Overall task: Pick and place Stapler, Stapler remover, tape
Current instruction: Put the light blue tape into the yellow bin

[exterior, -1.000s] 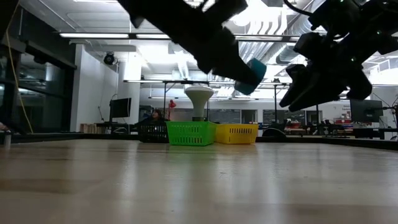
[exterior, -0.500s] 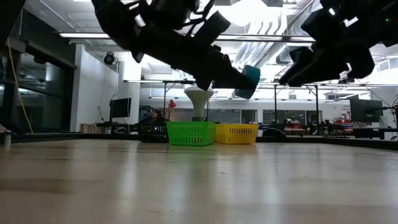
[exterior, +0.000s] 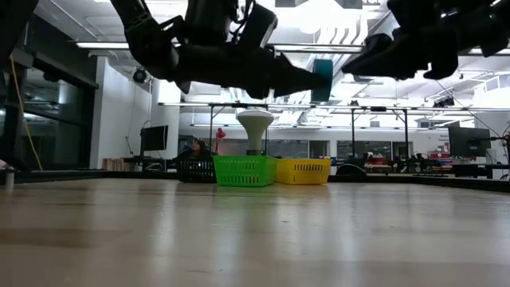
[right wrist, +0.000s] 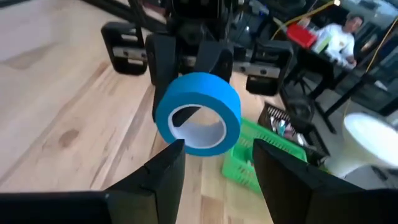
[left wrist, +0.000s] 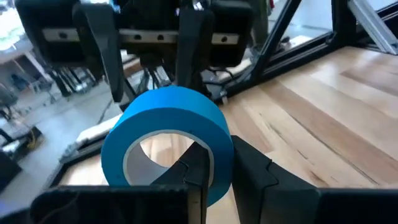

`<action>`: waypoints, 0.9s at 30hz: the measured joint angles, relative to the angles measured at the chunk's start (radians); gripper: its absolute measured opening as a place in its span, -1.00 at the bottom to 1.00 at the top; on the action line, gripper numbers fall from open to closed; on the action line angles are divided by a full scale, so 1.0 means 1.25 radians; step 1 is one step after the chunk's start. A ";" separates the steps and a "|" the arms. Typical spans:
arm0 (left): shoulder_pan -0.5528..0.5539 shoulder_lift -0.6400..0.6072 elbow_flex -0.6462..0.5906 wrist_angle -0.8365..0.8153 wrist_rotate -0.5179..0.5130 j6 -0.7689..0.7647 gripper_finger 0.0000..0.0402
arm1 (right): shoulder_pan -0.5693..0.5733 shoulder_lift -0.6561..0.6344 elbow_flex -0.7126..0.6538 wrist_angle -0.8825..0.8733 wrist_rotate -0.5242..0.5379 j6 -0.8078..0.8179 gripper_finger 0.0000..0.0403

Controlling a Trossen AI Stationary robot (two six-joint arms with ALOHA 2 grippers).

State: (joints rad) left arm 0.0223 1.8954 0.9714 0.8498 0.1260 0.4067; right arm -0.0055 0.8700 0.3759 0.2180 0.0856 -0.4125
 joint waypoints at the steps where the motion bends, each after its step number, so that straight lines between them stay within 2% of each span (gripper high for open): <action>1: 0.000 0.000 0.000 0.007 0.004 0.007 -0.80 | 0.000 0.000 0.000 0.008 -0.005 -0.004 -0.11; 7: -0.002 0.000 0.000 0.039 0.037 0.027 -0.80 | 0.000 0.035 0.000 0.070 -0.030 -0.017 -0.11; 17: -0.002 0.000 0.000 0.061 0.045 0.027 -0.80 | 0.000 0.132 0.000 0.204 -0.029 -0.021 -0.11; 27: -0.002 0.000 0.000 0.061 0.072 0.026 -0.80 | -0.001 0.173 0.000 0.296 -0.011 -0.068 -0.11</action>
State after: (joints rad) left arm 0.0193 1.8954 0.9714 0.9260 0.2159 0.4397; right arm -0.0067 1.0868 0.3759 0.5885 0.0720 -0.4981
